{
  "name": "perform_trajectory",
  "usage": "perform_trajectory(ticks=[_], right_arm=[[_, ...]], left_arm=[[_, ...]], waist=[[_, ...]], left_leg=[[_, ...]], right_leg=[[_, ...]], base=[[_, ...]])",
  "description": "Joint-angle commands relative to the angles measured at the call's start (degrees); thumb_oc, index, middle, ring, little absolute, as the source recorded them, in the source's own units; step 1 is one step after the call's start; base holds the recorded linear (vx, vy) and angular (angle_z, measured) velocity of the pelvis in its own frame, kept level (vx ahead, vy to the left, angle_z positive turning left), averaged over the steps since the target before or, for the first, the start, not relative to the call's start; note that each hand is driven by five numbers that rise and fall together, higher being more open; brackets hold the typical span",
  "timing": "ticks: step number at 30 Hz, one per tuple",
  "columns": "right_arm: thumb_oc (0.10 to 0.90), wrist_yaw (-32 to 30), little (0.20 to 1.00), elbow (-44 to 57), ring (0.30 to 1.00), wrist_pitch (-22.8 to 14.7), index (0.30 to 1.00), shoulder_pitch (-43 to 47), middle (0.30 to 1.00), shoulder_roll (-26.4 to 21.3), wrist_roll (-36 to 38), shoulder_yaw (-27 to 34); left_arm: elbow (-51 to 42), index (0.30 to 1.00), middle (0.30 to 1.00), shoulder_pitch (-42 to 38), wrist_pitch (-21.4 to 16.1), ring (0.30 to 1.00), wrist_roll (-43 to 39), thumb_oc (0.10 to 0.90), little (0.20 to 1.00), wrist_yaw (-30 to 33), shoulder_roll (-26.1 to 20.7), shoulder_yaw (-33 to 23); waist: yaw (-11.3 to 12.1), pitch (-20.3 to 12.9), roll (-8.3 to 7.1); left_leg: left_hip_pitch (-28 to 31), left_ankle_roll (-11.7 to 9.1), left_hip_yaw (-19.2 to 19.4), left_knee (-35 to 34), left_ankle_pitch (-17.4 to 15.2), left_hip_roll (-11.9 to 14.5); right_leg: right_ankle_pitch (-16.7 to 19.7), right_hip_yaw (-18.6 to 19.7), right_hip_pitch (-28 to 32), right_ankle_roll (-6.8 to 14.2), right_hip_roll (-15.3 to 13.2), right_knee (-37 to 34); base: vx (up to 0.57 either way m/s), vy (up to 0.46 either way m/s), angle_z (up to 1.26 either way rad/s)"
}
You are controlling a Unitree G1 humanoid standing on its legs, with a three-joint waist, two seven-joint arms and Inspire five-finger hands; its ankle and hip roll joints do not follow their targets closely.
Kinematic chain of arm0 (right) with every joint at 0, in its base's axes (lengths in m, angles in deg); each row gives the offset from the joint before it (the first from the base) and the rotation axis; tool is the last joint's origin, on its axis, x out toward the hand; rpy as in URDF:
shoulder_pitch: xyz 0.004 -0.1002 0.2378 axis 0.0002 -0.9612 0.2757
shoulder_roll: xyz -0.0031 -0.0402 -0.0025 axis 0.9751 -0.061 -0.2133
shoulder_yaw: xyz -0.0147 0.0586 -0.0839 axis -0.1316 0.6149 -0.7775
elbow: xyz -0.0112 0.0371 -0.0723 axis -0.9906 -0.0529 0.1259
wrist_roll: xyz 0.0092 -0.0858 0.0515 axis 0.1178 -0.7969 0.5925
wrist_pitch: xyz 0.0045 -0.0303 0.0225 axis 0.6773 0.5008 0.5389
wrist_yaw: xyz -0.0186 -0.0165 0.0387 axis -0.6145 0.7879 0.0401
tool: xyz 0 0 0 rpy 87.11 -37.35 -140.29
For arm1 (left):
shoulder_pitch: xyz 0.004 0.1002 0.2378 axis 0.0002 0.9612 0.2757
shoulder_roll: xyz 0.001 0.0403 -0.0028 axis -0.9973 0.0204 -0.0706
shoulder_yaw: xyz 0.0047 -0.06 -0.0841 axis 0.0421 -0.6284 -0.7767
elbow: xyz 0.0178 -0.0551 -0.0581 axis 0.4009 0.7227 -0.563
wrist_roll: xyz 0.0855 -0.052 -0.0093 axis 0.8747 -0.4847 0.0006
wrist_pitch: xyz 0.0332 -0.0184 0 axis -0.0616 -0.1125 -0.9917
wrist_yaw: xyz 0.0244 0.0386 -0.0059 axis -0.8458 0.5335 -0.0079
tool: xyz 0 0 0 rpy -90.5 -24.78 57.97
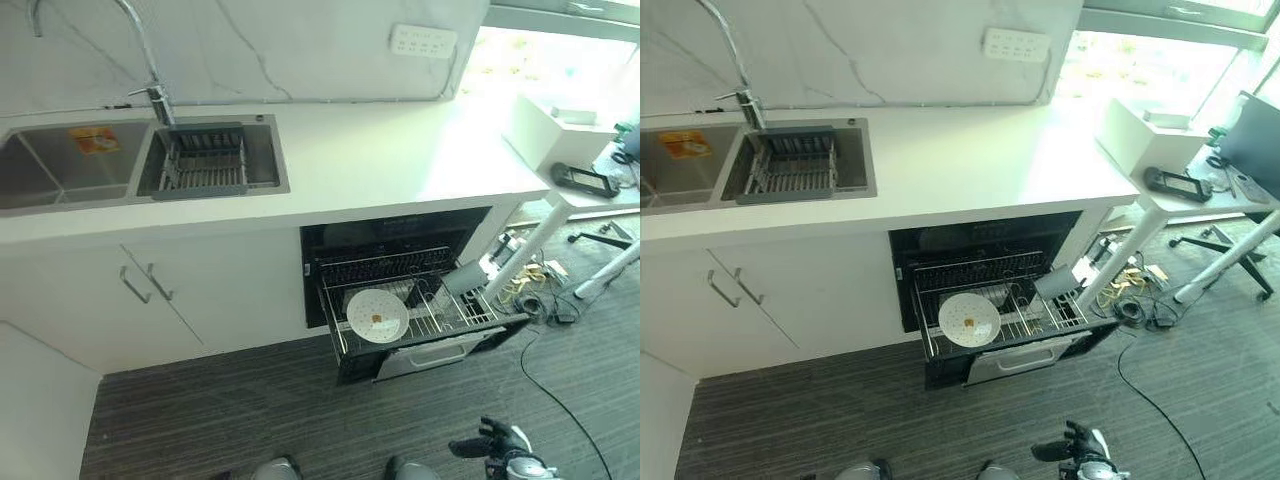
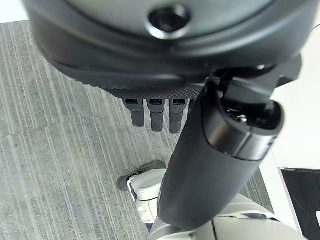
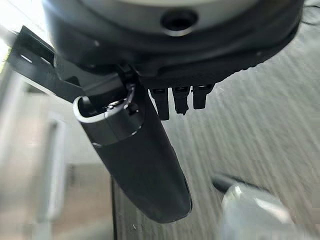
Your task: Place the dishes in the dishwasher.
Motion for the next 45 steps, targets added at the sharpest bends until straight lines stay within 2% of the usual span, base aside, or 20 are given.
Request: perform_trajectory(ticks=[1,4,5,7,12,21,30,31,33,34,37,38,39,41,42,43,44,45], right_arm=[[0.800,-3.4,0.900,2.3,0.900,-0.5,0.900,6.7,0.900,-3.6,5.7,2.5],[0.800,-3.1,0.900,-3.5,0.900,-0.1,0.900,9.9,0.900,-4.3,8.6,2.2],[0.800,-3.0,0.900,-9.6,0.900,-0.2,0.900,13.5,0.900,-4.9,10.6,2.7],[0.800,-2.9,0.900,-11.4,0.900,-0.3,0.900,14.5,0.900,-5.1,11.6,2.7],[0.800,-2.0,0.900,-23.2,0.900,2.5,0.900,22.6,0.900,-7.1,18.0,4.5],[0.800,-7.9,0.900,-31.8,0.900,1.9,0.900,33.6,0.900,-11.2,24.1,5.7],[0.800,-9.7,0.900,-35.2,0.900,2.6,0.900,46.0,0.900,-21.9,21.2,5.1],[0.800,-9.8,0.900,-35.4,0.900,2.8,0.900,47.1,0.900,-22.8,20.7,5.1],[0.800,-9.7,0.900,-35.5,0.900,3.1,0.900,48.9,0.900,-24.6,20.3,4.8],[0.800,-9.7,0.900,-35.6,0.900,2.8,0.900,51.1,0.900,-26.2,19.7,4.3],[0.800,-9.8,0.900,-35.9,0.900,1.1,0.900,56.1,0.900,-29.2,19.8,2.8],[0.800,-9.5,0.900,-35.8,0.900,-2.0,0.900,58.8,0.900,-30.8,20.7,1.9],[0.800,-9.5,0.900,-35.7,0.900,-2.5,0.900,59.6,0.900,-31.2,20.8,1.7],[0.800,-11.0,0.900,-34.4,0.900,-7.7,0.900,64.6,0.900,-32.8,17.4,-0.4],[0.800,-11.2,0.900,-34.1,0.900,-9.1,0.900,66.8,0.900,-33.6,16.6,-1.8],[0.800,-11.6,0.900,-33.0,0.900,-12.9,0.900,72.2,0.900,-34.7,13.4,-5.6],[0.800,-11.4,0.900,-32.8,0.900,-14.9,0.900,73.5,0.900,-35.0,12.5,-6.9],[0.800,-11.7,0.900,-31.9,0.900,-18.7,0.900,75.0,0.900,-35.6,11.4,-8.1]], left_arm=[[-2.2,0.900,0.900,-2.6,-0.3,0.900,1.7,0.800,0.900,-0.6,-1.5,1.2],[-2.0,0.900,0.900,-3.4,0.6,0.900,2.2,0.800,0.900,-0.8,-2.1,2.3],[-1.1,0.900,0.900,-3.7,0.8,0.900,2.8,0.800,0.900,-1.0,-2.5,3.1],[-0.9,0.900,0.900,-3.7,0.8,0.900,3.0,0.800,0.900,-1.1,-2.7,3.4],[-0.1,0.900,0.900,-4.3,1.5,0.900,4.2,0.800,0.900,-1.5,-3.4,5.5],[-0.7,0.900,0.900,-4.7,2.5,0.900,4.1,0.800,0.900,-1.6,-4.0,7.3],[-1.0,0.900,0.900,-4.1,1.5,0.900,1.8,0.800,0.900,-1.4,-4.0,8.8],[-1.0,0.900,0.900,-3.9,1.4,0.900,1.6,0.800,0.900,-1.3,-3.9,8.9],[-1.3,0.900,0.900,-3.7,1.3,0.900,1.4,0.800,0.900,-1.4,-3.8,8.9],[-1.5,0.900,0.900,-3.6,0.9,0.900,1.1,0.800,0.900,-1.5,-3.8,8.9],[-2.0,0.900,0.900,-3.6,0.2,0.900,-0.2,0.800,0.900,-1.5,-4.2,9.3],[-2.2,0.900,0.900,-3.8,-0.4,0.900,-1.0,0.800,0.900,-1.4,-4.3,9.3],[-2.3,0.900,0.900,-3.8,-0.5,0.900,-1.2,0.800,0.900,-1.4,-4.3,9.4],[-2.5,0.900,0.900,-3.8,-1.1,0.900,-2.9,0.800,0.900,-1.4,-4.1,9.6],[-2.5,0.900,0.900,-3.7,-1.6,0.900,-3.4,0.800,0.900,-1.4,-3.8,9.5],[-1.6,0.900,0.900,-3.4,-2.7,0.900,-4.8,0.800,0.900,-1.8,-3.3,9.5],[-1.4,0.900,0.900,-3.2,-3.1,0.900,-5.2,0.800,0.900,-1.9,-3.0,9.3],[-1.3,0.900,0.900,-2.9,-3.5,0.900,-5.6,0.800,0.900,-2.3,-2.9,9.0]], waist=[[2.6,2.0,1.23],[4.2,1.9,1.42],[5.9,1.7,1.73],[6.5,1.6,1.84],[10.4,1.8,2.81],[14.3,2.8,4.51],[17.0,4.1,7.23],[17.2,4.0,7.43],[17.5,4.4,7.82],[17.8,4.5,8.16],[18.3,5.4,8.96],[18.6,6.0,9.39],[18.6,6.2,9.52],[18.9,6.9,10.65],[19.1,7.1,11.13],[19.3,7.4,12.26],[19.3,7.5,12.64],[19.4,7.6,13.07]], left_leg=[[8.7,-3.2,0.3,-5.9,-6.2,3.0],[8.7,-3.2,-0.7,-5.9,-6.2,2.6],[8.9,-3.1,-1.7,-5.9,-6.2,2.0],[9.0,-3.1,-2.0,-5.9,-6.3,1.8],[9.0,-3.1,-4.5,-5.9,-6.1,0.1],[7.9,-3.0,-7.5,-5.9,-5.4,-2.0],[4.1,-3.2,-9.8,-5.9,-3.9,-3.8],[4.5,-3.6,-10.3,-5.9,-4.8,-3.6],[3.3,-3.4,-10.0,-5.9,-3.6,-3.9],[3.0,-3.7,-10.7,-5.9,-4.4,-4.1],[1.5,-3.9,-11.3,-5.9,-4.2,-4.6],[0.5,-4.0,-11.6,-5.9,-3.9,-4.9],[0.3,-4.0,-11.7,-5.9,-3.8,-5.0],[-1.3,-4.1,-12.0,-5.9,-3.4,-5.7],[-2.1,-4.1,-12.1,-5.9,-3.2,-6.0],[-3.6,-4.2,-12.1,-5.9,-2.8,-6.6],[-4.0,-4.2,-12.1,-5.9,-2.7,-6.7],[-4.6,-4.2,-12.1,-5.9,-2.5,-6.9]], right_leg=[[-1.7,0.1,-0.7,6.1,-3.7,-0.1],[-1.7,-1.0,-0.1,6.2,-4.1,-0.1],[-1.5,-2.0,0.6,6.4,-4.7,-0.1],[-1.4,-2.4,0.8,6.4,-4.9,-0.1],[-0.4,-5.0,2.2,6.5,-6.6,-0.1],[1.3,-7.6,2.6,7.0,-9.0,-0.1],[2.6,-9.3,1.2,7.5,-11.8,-0.1],[1.6,-8.7,1.6,8.2,-11.6,-0.1],[2.6,-9.4,1.0,7.5,-12.3,-0.1],[1.6,-8.7,1.0,8.2,-12.4,-0.1],[1.5,-8.5,0.1,8.3,-12.8,-0.1],[1.5,-8.3,-0.6,8.4,-13.2,-0.1],[1.5,-8.3,-0.7,8.4,-13.2,-0.1],[1.2,-7.8,-1.8,8.3,-13.6,-0.1],[1.0,-7.6,-2.2,8.3,-13.8,-0.1],[0.6,-7.0,-3.2,8.3,-14.1,-0.1],[0.5,-6.9,-3.5,8.3,-14.2,-0.1],[0.4,-6.7,-3.9,8.3,-14.4,-0.1]], base=[[0.06,-0.020,0.26],[0.07,-0.002,0.32],[0.09,0.012,0.29],[0.08,0.011,0.30],[0.10,0.035,0.29],[0.06,0.051,0.16],[0.03,0.079,0.24],[0.13,0.043,0.09],[0.04,0.051,0.07],[0.04,0.054,0.05],[0.05,0.034,0.11],[-0.01,0.021,0.16],[-0.01,0.042,0.08],[0.00,0.076,0.05],[0.01,0.142,0.10],[0.01,0.136,0.07],[0.04,0.139,0.08],[0.05,0.090,0.06]])
